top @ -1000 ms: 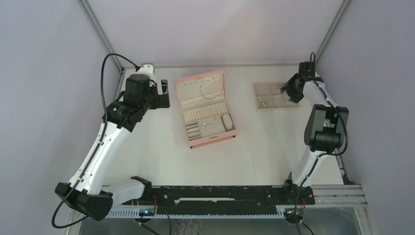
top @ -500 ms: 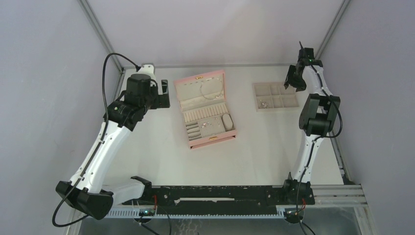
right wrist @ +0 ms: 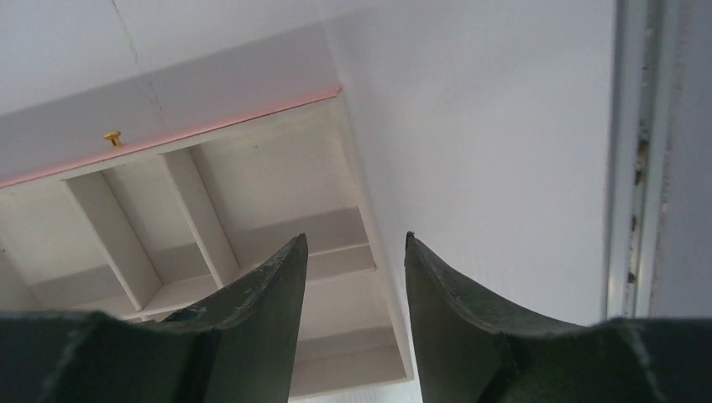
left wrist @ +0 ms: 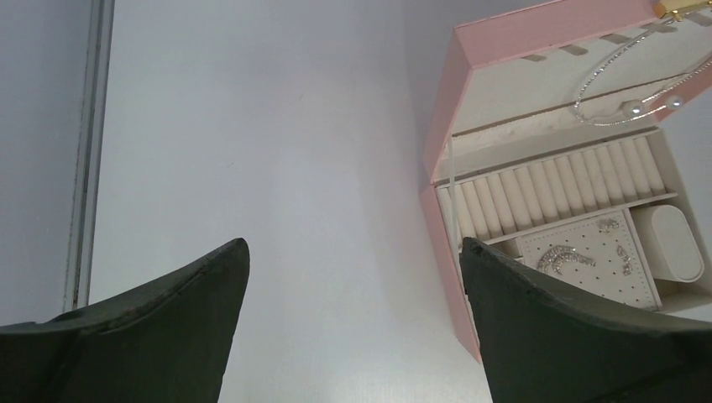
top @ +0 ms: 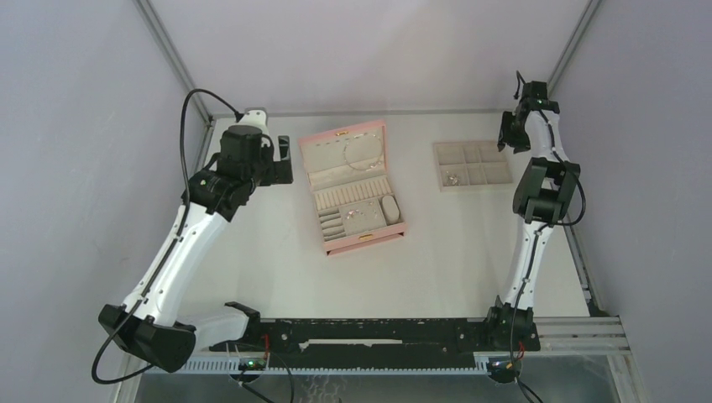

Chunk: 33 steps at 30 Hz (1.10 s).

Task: Organize the mixed jewelry
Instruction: Adjust the compartment layer at the center of the board.

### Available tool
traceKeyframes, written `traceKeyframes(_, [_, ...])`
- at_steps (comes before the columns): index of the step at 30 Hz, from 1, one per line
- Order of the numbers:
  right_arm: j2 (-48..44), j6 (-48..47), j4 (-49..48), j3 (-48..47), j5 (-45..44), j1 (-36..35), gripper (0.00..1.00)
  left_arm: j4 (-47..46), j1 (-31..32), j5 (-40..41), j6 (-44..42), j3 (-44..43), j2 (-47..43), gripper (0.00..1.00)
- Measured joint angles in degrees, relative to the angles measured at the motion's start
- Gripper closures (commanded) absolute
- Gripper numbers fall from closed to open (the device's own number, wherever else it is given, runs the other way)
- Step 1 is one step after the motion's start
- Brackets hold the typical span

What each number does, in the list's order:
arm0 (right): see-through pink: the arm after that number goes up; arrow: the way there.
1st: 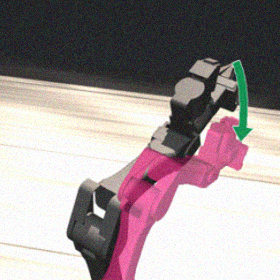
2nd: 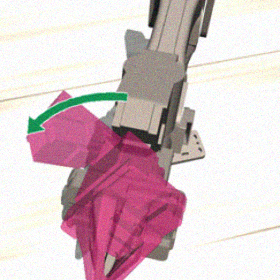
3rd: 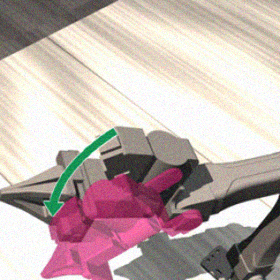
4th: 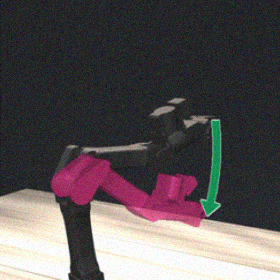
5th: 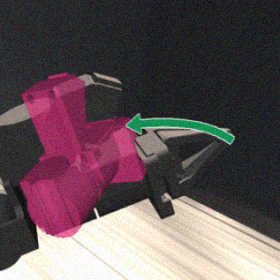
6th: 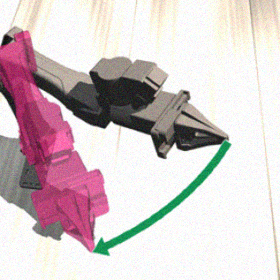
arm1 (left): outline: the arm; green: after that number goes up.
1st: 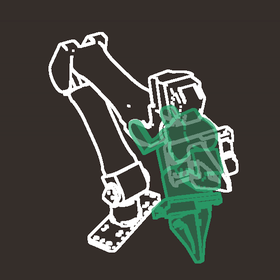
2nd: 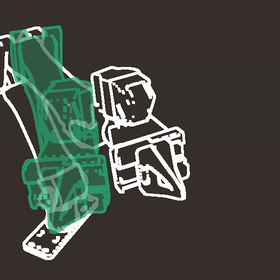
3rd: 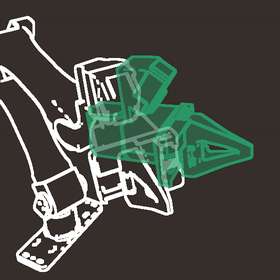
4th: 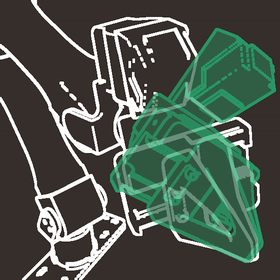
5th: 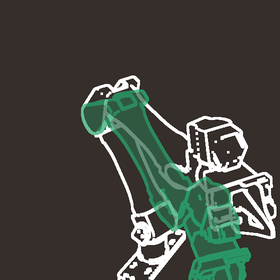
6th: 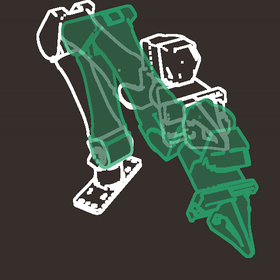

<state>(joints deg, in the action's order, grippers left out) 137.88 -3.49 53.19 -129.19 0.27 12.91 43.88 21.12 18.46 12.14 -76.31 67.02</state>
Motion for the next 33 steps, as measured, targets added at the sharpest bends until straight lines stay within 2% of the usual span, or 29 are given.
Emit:
traceKeyframes(7, [3.2, -1.1, 0.2, -0.3, 2.9, 0.3, 0.48, 0.1, 0.0, 0.4, 0.7, -0.4, 1.6, 0.00])
traceKeyframes(13, [4.4, -0.8, -0.2, -1.3, 4.1, 1.1, 0.68, 0.5, 0.0, 0.4, 1.3, -3.0, 3.1, 0.00])
traceKeyframes(17, [4.4, -0.1, -1.0, -1.8, 4.9, 2.0, 0.64, 0.6, 0.0, 0.4, 1.6, -3.2, 3.2, 0.00])
traceKeyframes(23, [4.7, 0.3, -1.2, -1.8, 5.5, 2.8, 0.66, 0.8, 0.0, 0.4, 1.4, -3.3, 4.3, 0.00])
traceKeyframes(26, [5.2, 0.9, -1.3, -1.8, 6.3, 2.8, 0.78, 1.1, 0.0, 0.4, 1.4, -3.5, 4.9, 0.00])
traceKeyframes(29, [5.7, 1.4, -1.6, -1.8, 6.9, 2.8, 0.99, 1.5, 0.0, 0.4, 1.4, -3.9, 5.2, 0.00])
traceKeyframes(33, [5.6, 2.1, -2.3, -1.5, 7.2, 2.8, 1.00, 1.8, 0.0, 0.4, 1.4, -4.0, 5.2, 0.00])
